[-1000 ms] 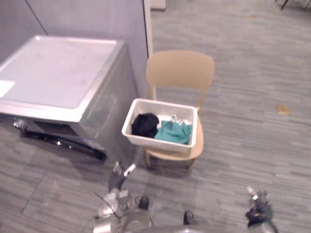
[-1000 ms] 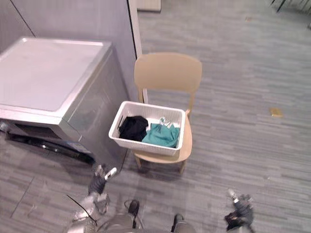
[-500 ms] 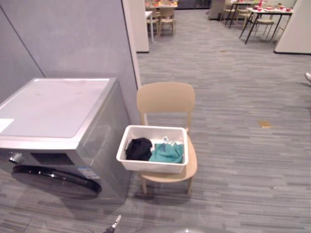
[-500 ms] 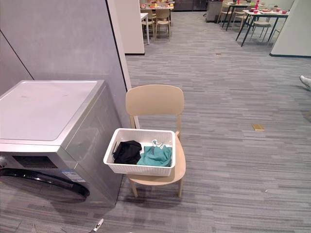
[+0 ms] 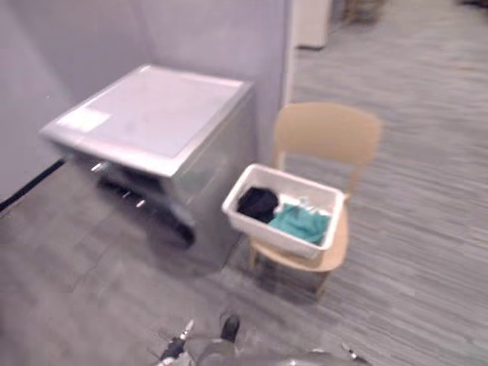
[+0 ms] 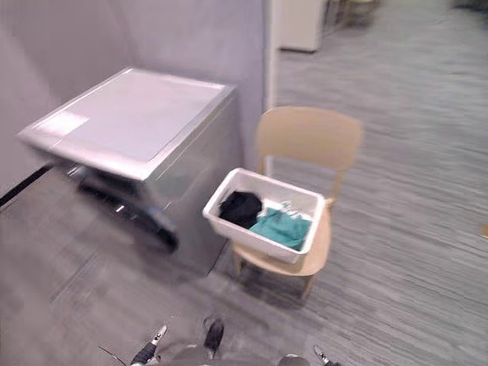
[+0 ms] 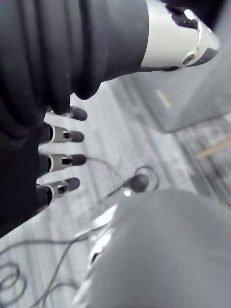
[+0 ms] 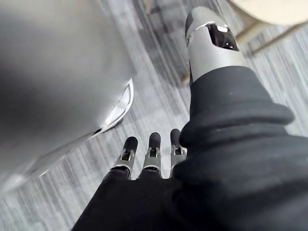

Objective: Pick up the laundry basket with both hands and put the clothes into the washing machine.

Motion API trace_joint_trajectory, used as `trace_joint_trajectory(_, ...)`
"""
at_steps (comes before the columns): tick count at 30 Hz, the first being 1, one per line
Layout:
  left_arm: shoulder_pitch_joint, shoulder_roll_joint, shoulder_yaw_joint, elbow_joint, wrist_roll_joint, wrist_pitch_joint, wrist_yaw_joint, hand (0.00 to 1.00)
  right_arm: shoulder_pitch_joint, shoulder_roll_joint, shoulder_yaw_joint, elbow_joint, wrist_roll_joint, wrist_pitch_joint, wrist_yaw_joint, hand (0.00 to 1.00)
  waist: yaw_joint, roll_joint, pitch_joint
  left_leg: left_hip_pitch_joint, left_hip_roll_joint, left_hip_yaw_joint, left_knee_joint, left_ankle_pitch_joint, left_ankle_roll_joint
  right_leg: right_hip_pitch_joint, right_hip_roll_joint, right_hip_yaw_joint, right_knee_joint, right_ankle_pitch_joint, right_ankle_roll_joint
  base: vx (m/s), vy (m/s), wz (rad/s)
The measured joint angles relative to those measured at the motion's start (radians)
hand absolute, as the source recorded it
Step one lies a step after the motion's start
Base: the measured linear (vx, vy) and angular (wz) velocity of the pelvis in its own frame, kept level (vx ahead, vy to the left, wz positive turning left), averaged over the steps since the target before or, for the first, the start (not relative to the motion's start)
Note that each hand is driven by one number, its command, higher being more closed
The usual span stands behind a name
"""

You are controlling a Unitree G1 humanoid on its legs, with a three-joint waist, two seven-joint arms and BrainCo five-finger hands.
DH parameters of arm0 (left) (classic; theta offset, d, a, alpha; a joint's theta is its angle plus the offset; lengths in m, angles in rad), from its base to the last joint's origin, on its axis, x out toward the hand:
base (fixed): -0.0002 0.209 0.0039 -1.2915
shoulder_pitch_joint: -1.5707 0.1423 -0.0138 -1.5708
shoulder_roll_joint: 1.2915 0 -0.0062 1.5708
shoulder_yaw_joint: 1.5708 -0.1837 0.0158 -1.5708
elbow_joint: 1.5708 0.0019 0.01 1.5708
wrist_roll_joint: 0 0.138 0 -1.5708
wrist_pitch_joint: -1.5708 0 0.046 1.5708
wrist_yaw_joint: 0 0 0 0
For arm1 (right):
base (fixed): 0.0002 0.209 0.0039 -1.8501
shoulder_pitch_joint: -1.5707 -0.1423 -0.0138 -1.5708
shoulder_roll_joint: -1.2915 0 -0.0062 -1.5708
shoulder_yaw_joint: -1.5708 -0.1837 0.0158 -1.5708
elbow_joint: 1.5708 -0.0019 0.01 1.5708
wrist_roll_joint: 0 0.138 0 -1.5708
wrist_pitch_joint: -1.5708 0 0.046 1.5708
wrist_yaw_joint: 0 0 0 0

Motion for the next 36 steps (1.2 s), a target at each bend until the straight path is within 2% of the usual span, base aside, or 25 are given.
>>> trace_joint_trajectory(1,0.042,-0.009,0.046,0.008,0.002,0.006,0.001,0.0,-0.022,-0.002,-0.001,-0.007,0.001,-0.004,0.0,0.0,-0.002,-0.013,-0.001,0.014,-0.022,0.046,0.087,-0.024,0.007,0.01,-0.036,-0.039,0.001,0.011,-0.005,-0.01,-0.015,0.97)
trace_joint_trajectory(2,0.054,-0.014,0.07,0.006,0.002,0.007,0.003,0.0,-0.028,-0.003,-0.003,-0.008,0.001,-0.006,0.0,0.0,-0.001,-0.016,0.0,0.02,-0.023,0.055,0.106,-0.045,0.013,0.009,-0.045,-0.046,0.004,0.02,-0.007,0.04,0.011,0.81)
trace_joint_trajectory(6,0.092,-0.028,0.144,0.022,0.011,0.023,0.027,0.0,-0.056,-0.003,-0.104,-0.004,0.005,-0.004,0.0,0.0,0.0,-0.022,0.001,0.026,0.033,0.095,0.218,-0.164,0.02,0.01,-0.063,-0.089,0.019,0.05,-0.001,0.02,0.093,0.49)
trace_joint_trajectory(7,0.092,-0.028,0.145,0.027,0.01,0.023,0.032,0.0,-0.056,-0.009,-0.14,0.005,0.006,-0.004,-0.001,0.0,-0.002,-0.021,0.001,0.042,0.036,0.088,0.196,-0.189,-0.007,0.022,-0.063,-0.091,0.016,0.064,0.024,-0.01,0.176,0.24)
trace_joint_trajectory(8,0.09,-0.025,0.146,0.027,0.01,0.023,0.033,0.0,-0.056,-0.017,-0.154,0.014,0.007,-0.002,-0.003,0.0,-0.002,-0.026,-0.002,0.053,0.033,0.079,0.162,-0.183,-0.021,0.027,-0.061,-0.081,0.001,0.077,0.034,-0.03,0.212,0.18)
trace_joint_trajectory(9,0.086,-0.014,0.12,0.027,0.008,0.02,0.034,0.0,-0.054,-0.011,-0.154,0.035,0.013,0.004,-0.003,0.0,-0.004,-0.036,-0.012,0.099,0.02,0.068,0.075,-0.142,-0.027,0.046,-0.042,-0.036,-0.06,0.11,0.059,0.0,0.156,0.11)
trace_joint_trajectory(10,0.065,0.016,0.057,0.026,0.009,0.02,0.034,0.0,-0.052,0.002,-0.152,0.046,0.014,0.009,-0.003,0.0,-0.006,-0.049,-0.01,0.14,0.011,0.06,-0.008,-0.094,-0.025,0.075,-0.03,-0.003,-0.14,0.152,0.072,0.02,0.138,0.12)
trace_joint_trajectory(11,0.05,0.032,0.02,0.026,0.009,0.02,0.034,0.0,-0.052,0.007,-0.145,0.048,0.014,0.012,-0.003,0.0,-0.006,-0.059,-0.01,0.153,0.006,0.055,-0.033,-0.077,-0.021,0.087,-0.031,-0.002,-0.166,0.173,0.075,-0.02,0.166,0.14)
trace_joint_trajectory(12,0.026,0.056,-0.064,0.02,0.009,0.019,0.032,0.0,-0.049,0.013,-0.107,0.051,0.013,0.017,-0.004,0.0,-0.005,-0.049,-0.008,0.161,-0.002,0.047,-0.064,-0.061,-0.015,0.095,-0.032,0.001,-0.198,0.205,0.085,-0.07,0.139,0.09)
trace_joint_trajectory(14,-0.007,0.082,-0.168,-0.017,0.009,0.01,0.029,0.0,-0.054,0.018,-0.03,0.049,0.012,0.02,-0.014,0.0,-0.006,-0.057,-0.02,0.15,-0.026,0.034,-0.105,-0.04,-0.011,0.086,-0.046,0.023,-0.222,0.224,0.099,-0.15,0.147,0.16)
trace_joint_trajectory(16,-0.058,0.09,-0.231,-0.046,0.009,-0.013,0.029,0.0,-0.076,0.019,0.035,0.048,0.013,0.022,-0.017,0.0,-0.004,-0.058,-0.021,0.122,-0.063,0.026,-0.124,-0.021,-0.001,0.063,-0.069,0.058,-0.241,0.205,0.112,-0.17,0.148,0.21)
trace_joint_trajectory(17,-0.077,0.08,-0.257,-0.064,0.01,-0.028,0.026,0.0,-0.105,0.02,0.079,0.039,0.013,0.019,-0.02,0.0,-0.004,-0.055,-0.026,0.103,-0.098,0.011,-0.123,-0.016,0.005,0.037,-0.082,0.085,-0.241,0.192,0.118,-0.09,0.107,0.14)
trace_joint_trajectory(20,-0.076,0.085,-0.258,-0.06,0.012,-0.027,0.027,0.0,-0.125,0.025,0.098,0.034,0.014,0.018,-0.021,0.0,-0.004,-0.049,-0.022,0.082,-0.124,-0.014,-0.097,-0.02,0.01,0.034,-0.081,0.152,-0.238,0.154,0.115,-0.06,0.094,0.39)
trace_joint_trajectory(22,-0.062,0.104,-0.258,-0.051,0.019,-0.027,0.029,0.0,-0.119,0.028,0.104,0.029,0.018,0.018,-0.02,0.0,-0.007,-0.056,-0.02,0.073,-0.164,-0.084,-0.057,-0.019,0.044,0.04,0.001,0.395,-0.222,0.084,0.076,0.06,0.028,0.93)
trace_joint_trajectory(23,-0.057,0.11,-0.258,-0.051,0.021,-0.028,0.028,0.0,-0.116,0.031,0.104,0.029,0.023,0.018,-0.02,0.0,-0.008,-0.065,-0.024,0.074,-0.177,-0.101,-0.056,-0.018,0.044,0.04,0.016,0.449,-0.212,0.078,0.069,0.1,-0.005,1.08)
trace_joint_trajectory(24,-0.051,0.121,-0.253,-0.043,0.038,-0.027,0.023,0.0,-0.114,0.035,0.113,0.027,0.027,0.018,-0.016,0.0,-0.008,-0.096,-0.02,0.074,-0.196,-0.132,-0.059,-0.013,0.051,0.044,0.033,0.505,-0.196,0.061,0.064,0.14,-0.04,0.98)
trace_joint_trajectory(27,-0.02,0.142,-0.241,-0.009,0.094,-0.015,0.012,0.0,-0.113,0.065,0.112,0.021,0.041,0.017,-0.014,0.0,-0.007,-0.151,-0.021,0.074,-0.215,-0.187,-0.071,0.003,0.075,0.067,0.054,0.527,-0.21,0.04,0.059,0.12,-0.084,0.7)
trace_joint_trajectory(28,-0.013,0.151,-0.233,0.006,0.106,-0.004,0.009,0.0,-0.111,0.072,0.111,0.021,0.042,0.017,-0.013,0.0,-0.009,-0.163,-0.026,0.075,-0.214,-0.206,-0.098,0.024,0.103,0.073,0.073,0.555,-0.227,0.046,0.066,0.16,-0.115,0.48)
trace_joint_trajectory(29,-0.012,0.159,-0.233,0.006,0.119,-0.003,0.006,0.0,-0.112,0.072,0.107,0.021,0.042,0.016,-0.013,0.0,-0.008,-0.188,-0.031,0.083,-0.22,-0.215,-0.115,0.036,0.121,0.072,0.076,0.561,-0.217,0.048,0.064,0.13,-0.089,0.33)
trace_joint_trajectory(30,-0.011,0.163,-0.233,0.006,0.123,-0.001,0.004,0.0,-0.112,0.069,0.103,0.022,0.042,0.014,-0.013,0.0,-0.01,-0.193,-0.03,0.085,-0.221,-0.218,-0.116,0.037,0.125,0.071,0.076,0.564,-0.2,0.047,0.065,0.11,-0.078,0.21)
trace_joint_trajectory(31,-0.01,0.164,-0.241,0.006,0.136,0.001,-0.002,0.0,-0.11,0.063,0.079,0.027,0.044,0.01,-0.013,0.0,-0.021,-0.175,-0.019,0.096,-0.216,-0.237,-0.116,0.034,0.129,0.058,0.089,0.575,-0.145,0.049,0.062,0.09,-0.079,0.38)
trace_joint_trajectory(33,-0.02,0.153,-0.254,0.01,0.142,0.002,-0.007,0.0,-0.094,0.058,0.009,0.02,0.054,0.006,-0.014,0.0,-0.067,-0.127,-0.015,0.113,-0.195,-0.285,-0.11,0.025,0.131,0.057,0.128,0.578,-0.09,0.089,-0.004,0.09,-0.063,0.59)
trace_joint_trajectory(34,-0.032,0.137,-0.25,0.008,0.144,0.001,-0.007,0.0,-0.081,0.059,-0.042,0.018,0.063,0.004,-0.014,0.0,-0.074,-0.121,-0.028,0.116,-0.186,-0.295,-0.109,0.02,0.129,0.059,0.145,0.601,-0.078,0.112,-0.023,0.09,-0.02,0.31)
trace_joint_trajectory(35,-0.043,0.125,-0.248,0.003,0.146,0.0,-0.007,0.0,-0.073,0.059,-0.06,0.023,0.063,0.005,-0.017,0.0,-0.065,-0.101,-0.026,0.117,-0.186,-0.286,-0.107,0.009,0.13,0.055,0.15,0.628,-0.052,0.113,-0.021,0.08,-0.016,0.09)
trace_joint_trajectory(36,-0.05,0.113,-0.247,0.003,0.146,0.0,-0.007,0.0,-0.072,0.058,-0.062,0.023,0.063,0.005,-0.016,0.0,-0.063,-0.1,-0.026,0.119,-0.187,-0.283,-0.101,0.006,0.134,0.051,0.151,0.631,-0.036,0.113,-0.021,0.04,-0.011,-0.12)
